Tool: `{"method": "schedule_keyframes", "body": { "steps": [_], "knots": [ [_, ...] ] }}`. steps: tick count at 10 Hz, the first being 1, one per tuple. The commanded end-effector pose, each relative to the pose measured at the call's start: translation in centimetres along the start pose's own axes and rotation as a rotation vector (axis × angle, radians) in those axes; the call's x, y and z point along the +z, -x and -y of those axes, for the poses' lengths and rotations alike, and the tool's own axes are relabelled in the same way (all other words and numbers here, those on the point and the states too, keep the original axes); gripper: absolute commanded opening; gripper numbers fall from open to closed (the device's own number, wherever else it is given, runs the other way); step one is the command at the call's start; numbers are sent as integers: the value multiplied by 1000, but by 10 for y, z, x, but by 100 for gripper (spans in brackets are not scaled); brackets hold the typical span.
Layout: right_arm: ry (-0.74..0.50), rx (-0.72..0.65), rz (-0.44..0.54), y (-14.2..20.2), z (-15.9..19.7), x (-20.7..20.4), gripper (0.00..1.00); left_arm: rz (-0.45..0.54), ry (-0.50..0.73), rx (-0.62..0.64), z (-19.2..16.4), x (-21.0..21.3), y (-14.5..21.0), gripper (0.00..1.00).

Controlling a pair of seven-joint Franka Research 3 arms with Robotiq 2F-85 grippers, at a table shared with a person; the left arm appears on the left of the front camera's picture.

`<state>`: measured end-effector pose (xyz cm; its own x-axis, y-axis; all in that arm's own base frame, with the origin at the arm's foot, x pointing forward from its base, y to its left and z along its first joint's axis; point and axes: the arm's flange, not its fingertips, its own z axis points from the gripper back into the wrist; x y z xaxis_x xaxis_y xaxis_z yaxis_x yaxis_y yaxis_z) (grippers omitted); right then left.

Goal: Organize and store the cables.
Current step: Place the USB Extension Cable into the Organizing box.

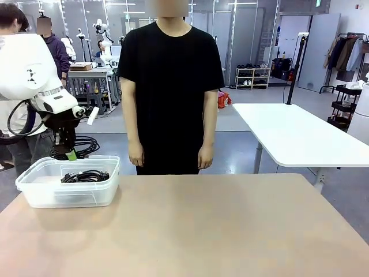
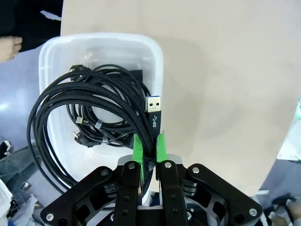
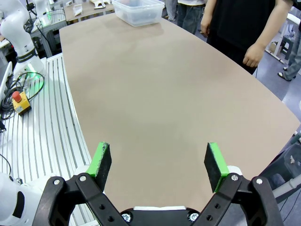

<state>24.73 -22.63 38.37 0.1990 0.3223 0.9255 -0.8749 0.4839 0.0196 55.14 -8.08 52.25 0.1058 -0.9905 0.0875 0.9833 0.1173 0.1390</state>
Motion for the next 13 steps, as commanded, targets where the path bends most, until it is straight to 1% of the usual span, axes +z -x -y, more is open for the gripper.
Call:
{"method": "schedule_keyframes", "body": {
  "steps": [1,2,3,5,7,9,11,12,13],
  "knots": [
    [5,20,13,0,0,0,100,6,39,51,-23,-9,4,12],
    [5,20,13,0,0,0,100,16,59,69,-30,-18,9,12],
    [5,20,13,0,0,0,100,47,69,84,-40,-26,14,12],
    [5,20,13,0,0,0,100,22,107,155,-55,-44,22,12],
    [5,20,13,0,0,0,100,29,152,199,-67,-64,26,12],
    [5,20,13,0,0,0,100,26,191,230,-70,-79,28,12],
    [5,20,13,0,0,0,100,19,205,239,-68,-85,28,12],
    [5,20,13,0,0,0,100,18,204,245,-69,-86,28,30],
    [5,20,13,0,0,0,100,17,203,248,-68,-84,29,39]
  ]
}}
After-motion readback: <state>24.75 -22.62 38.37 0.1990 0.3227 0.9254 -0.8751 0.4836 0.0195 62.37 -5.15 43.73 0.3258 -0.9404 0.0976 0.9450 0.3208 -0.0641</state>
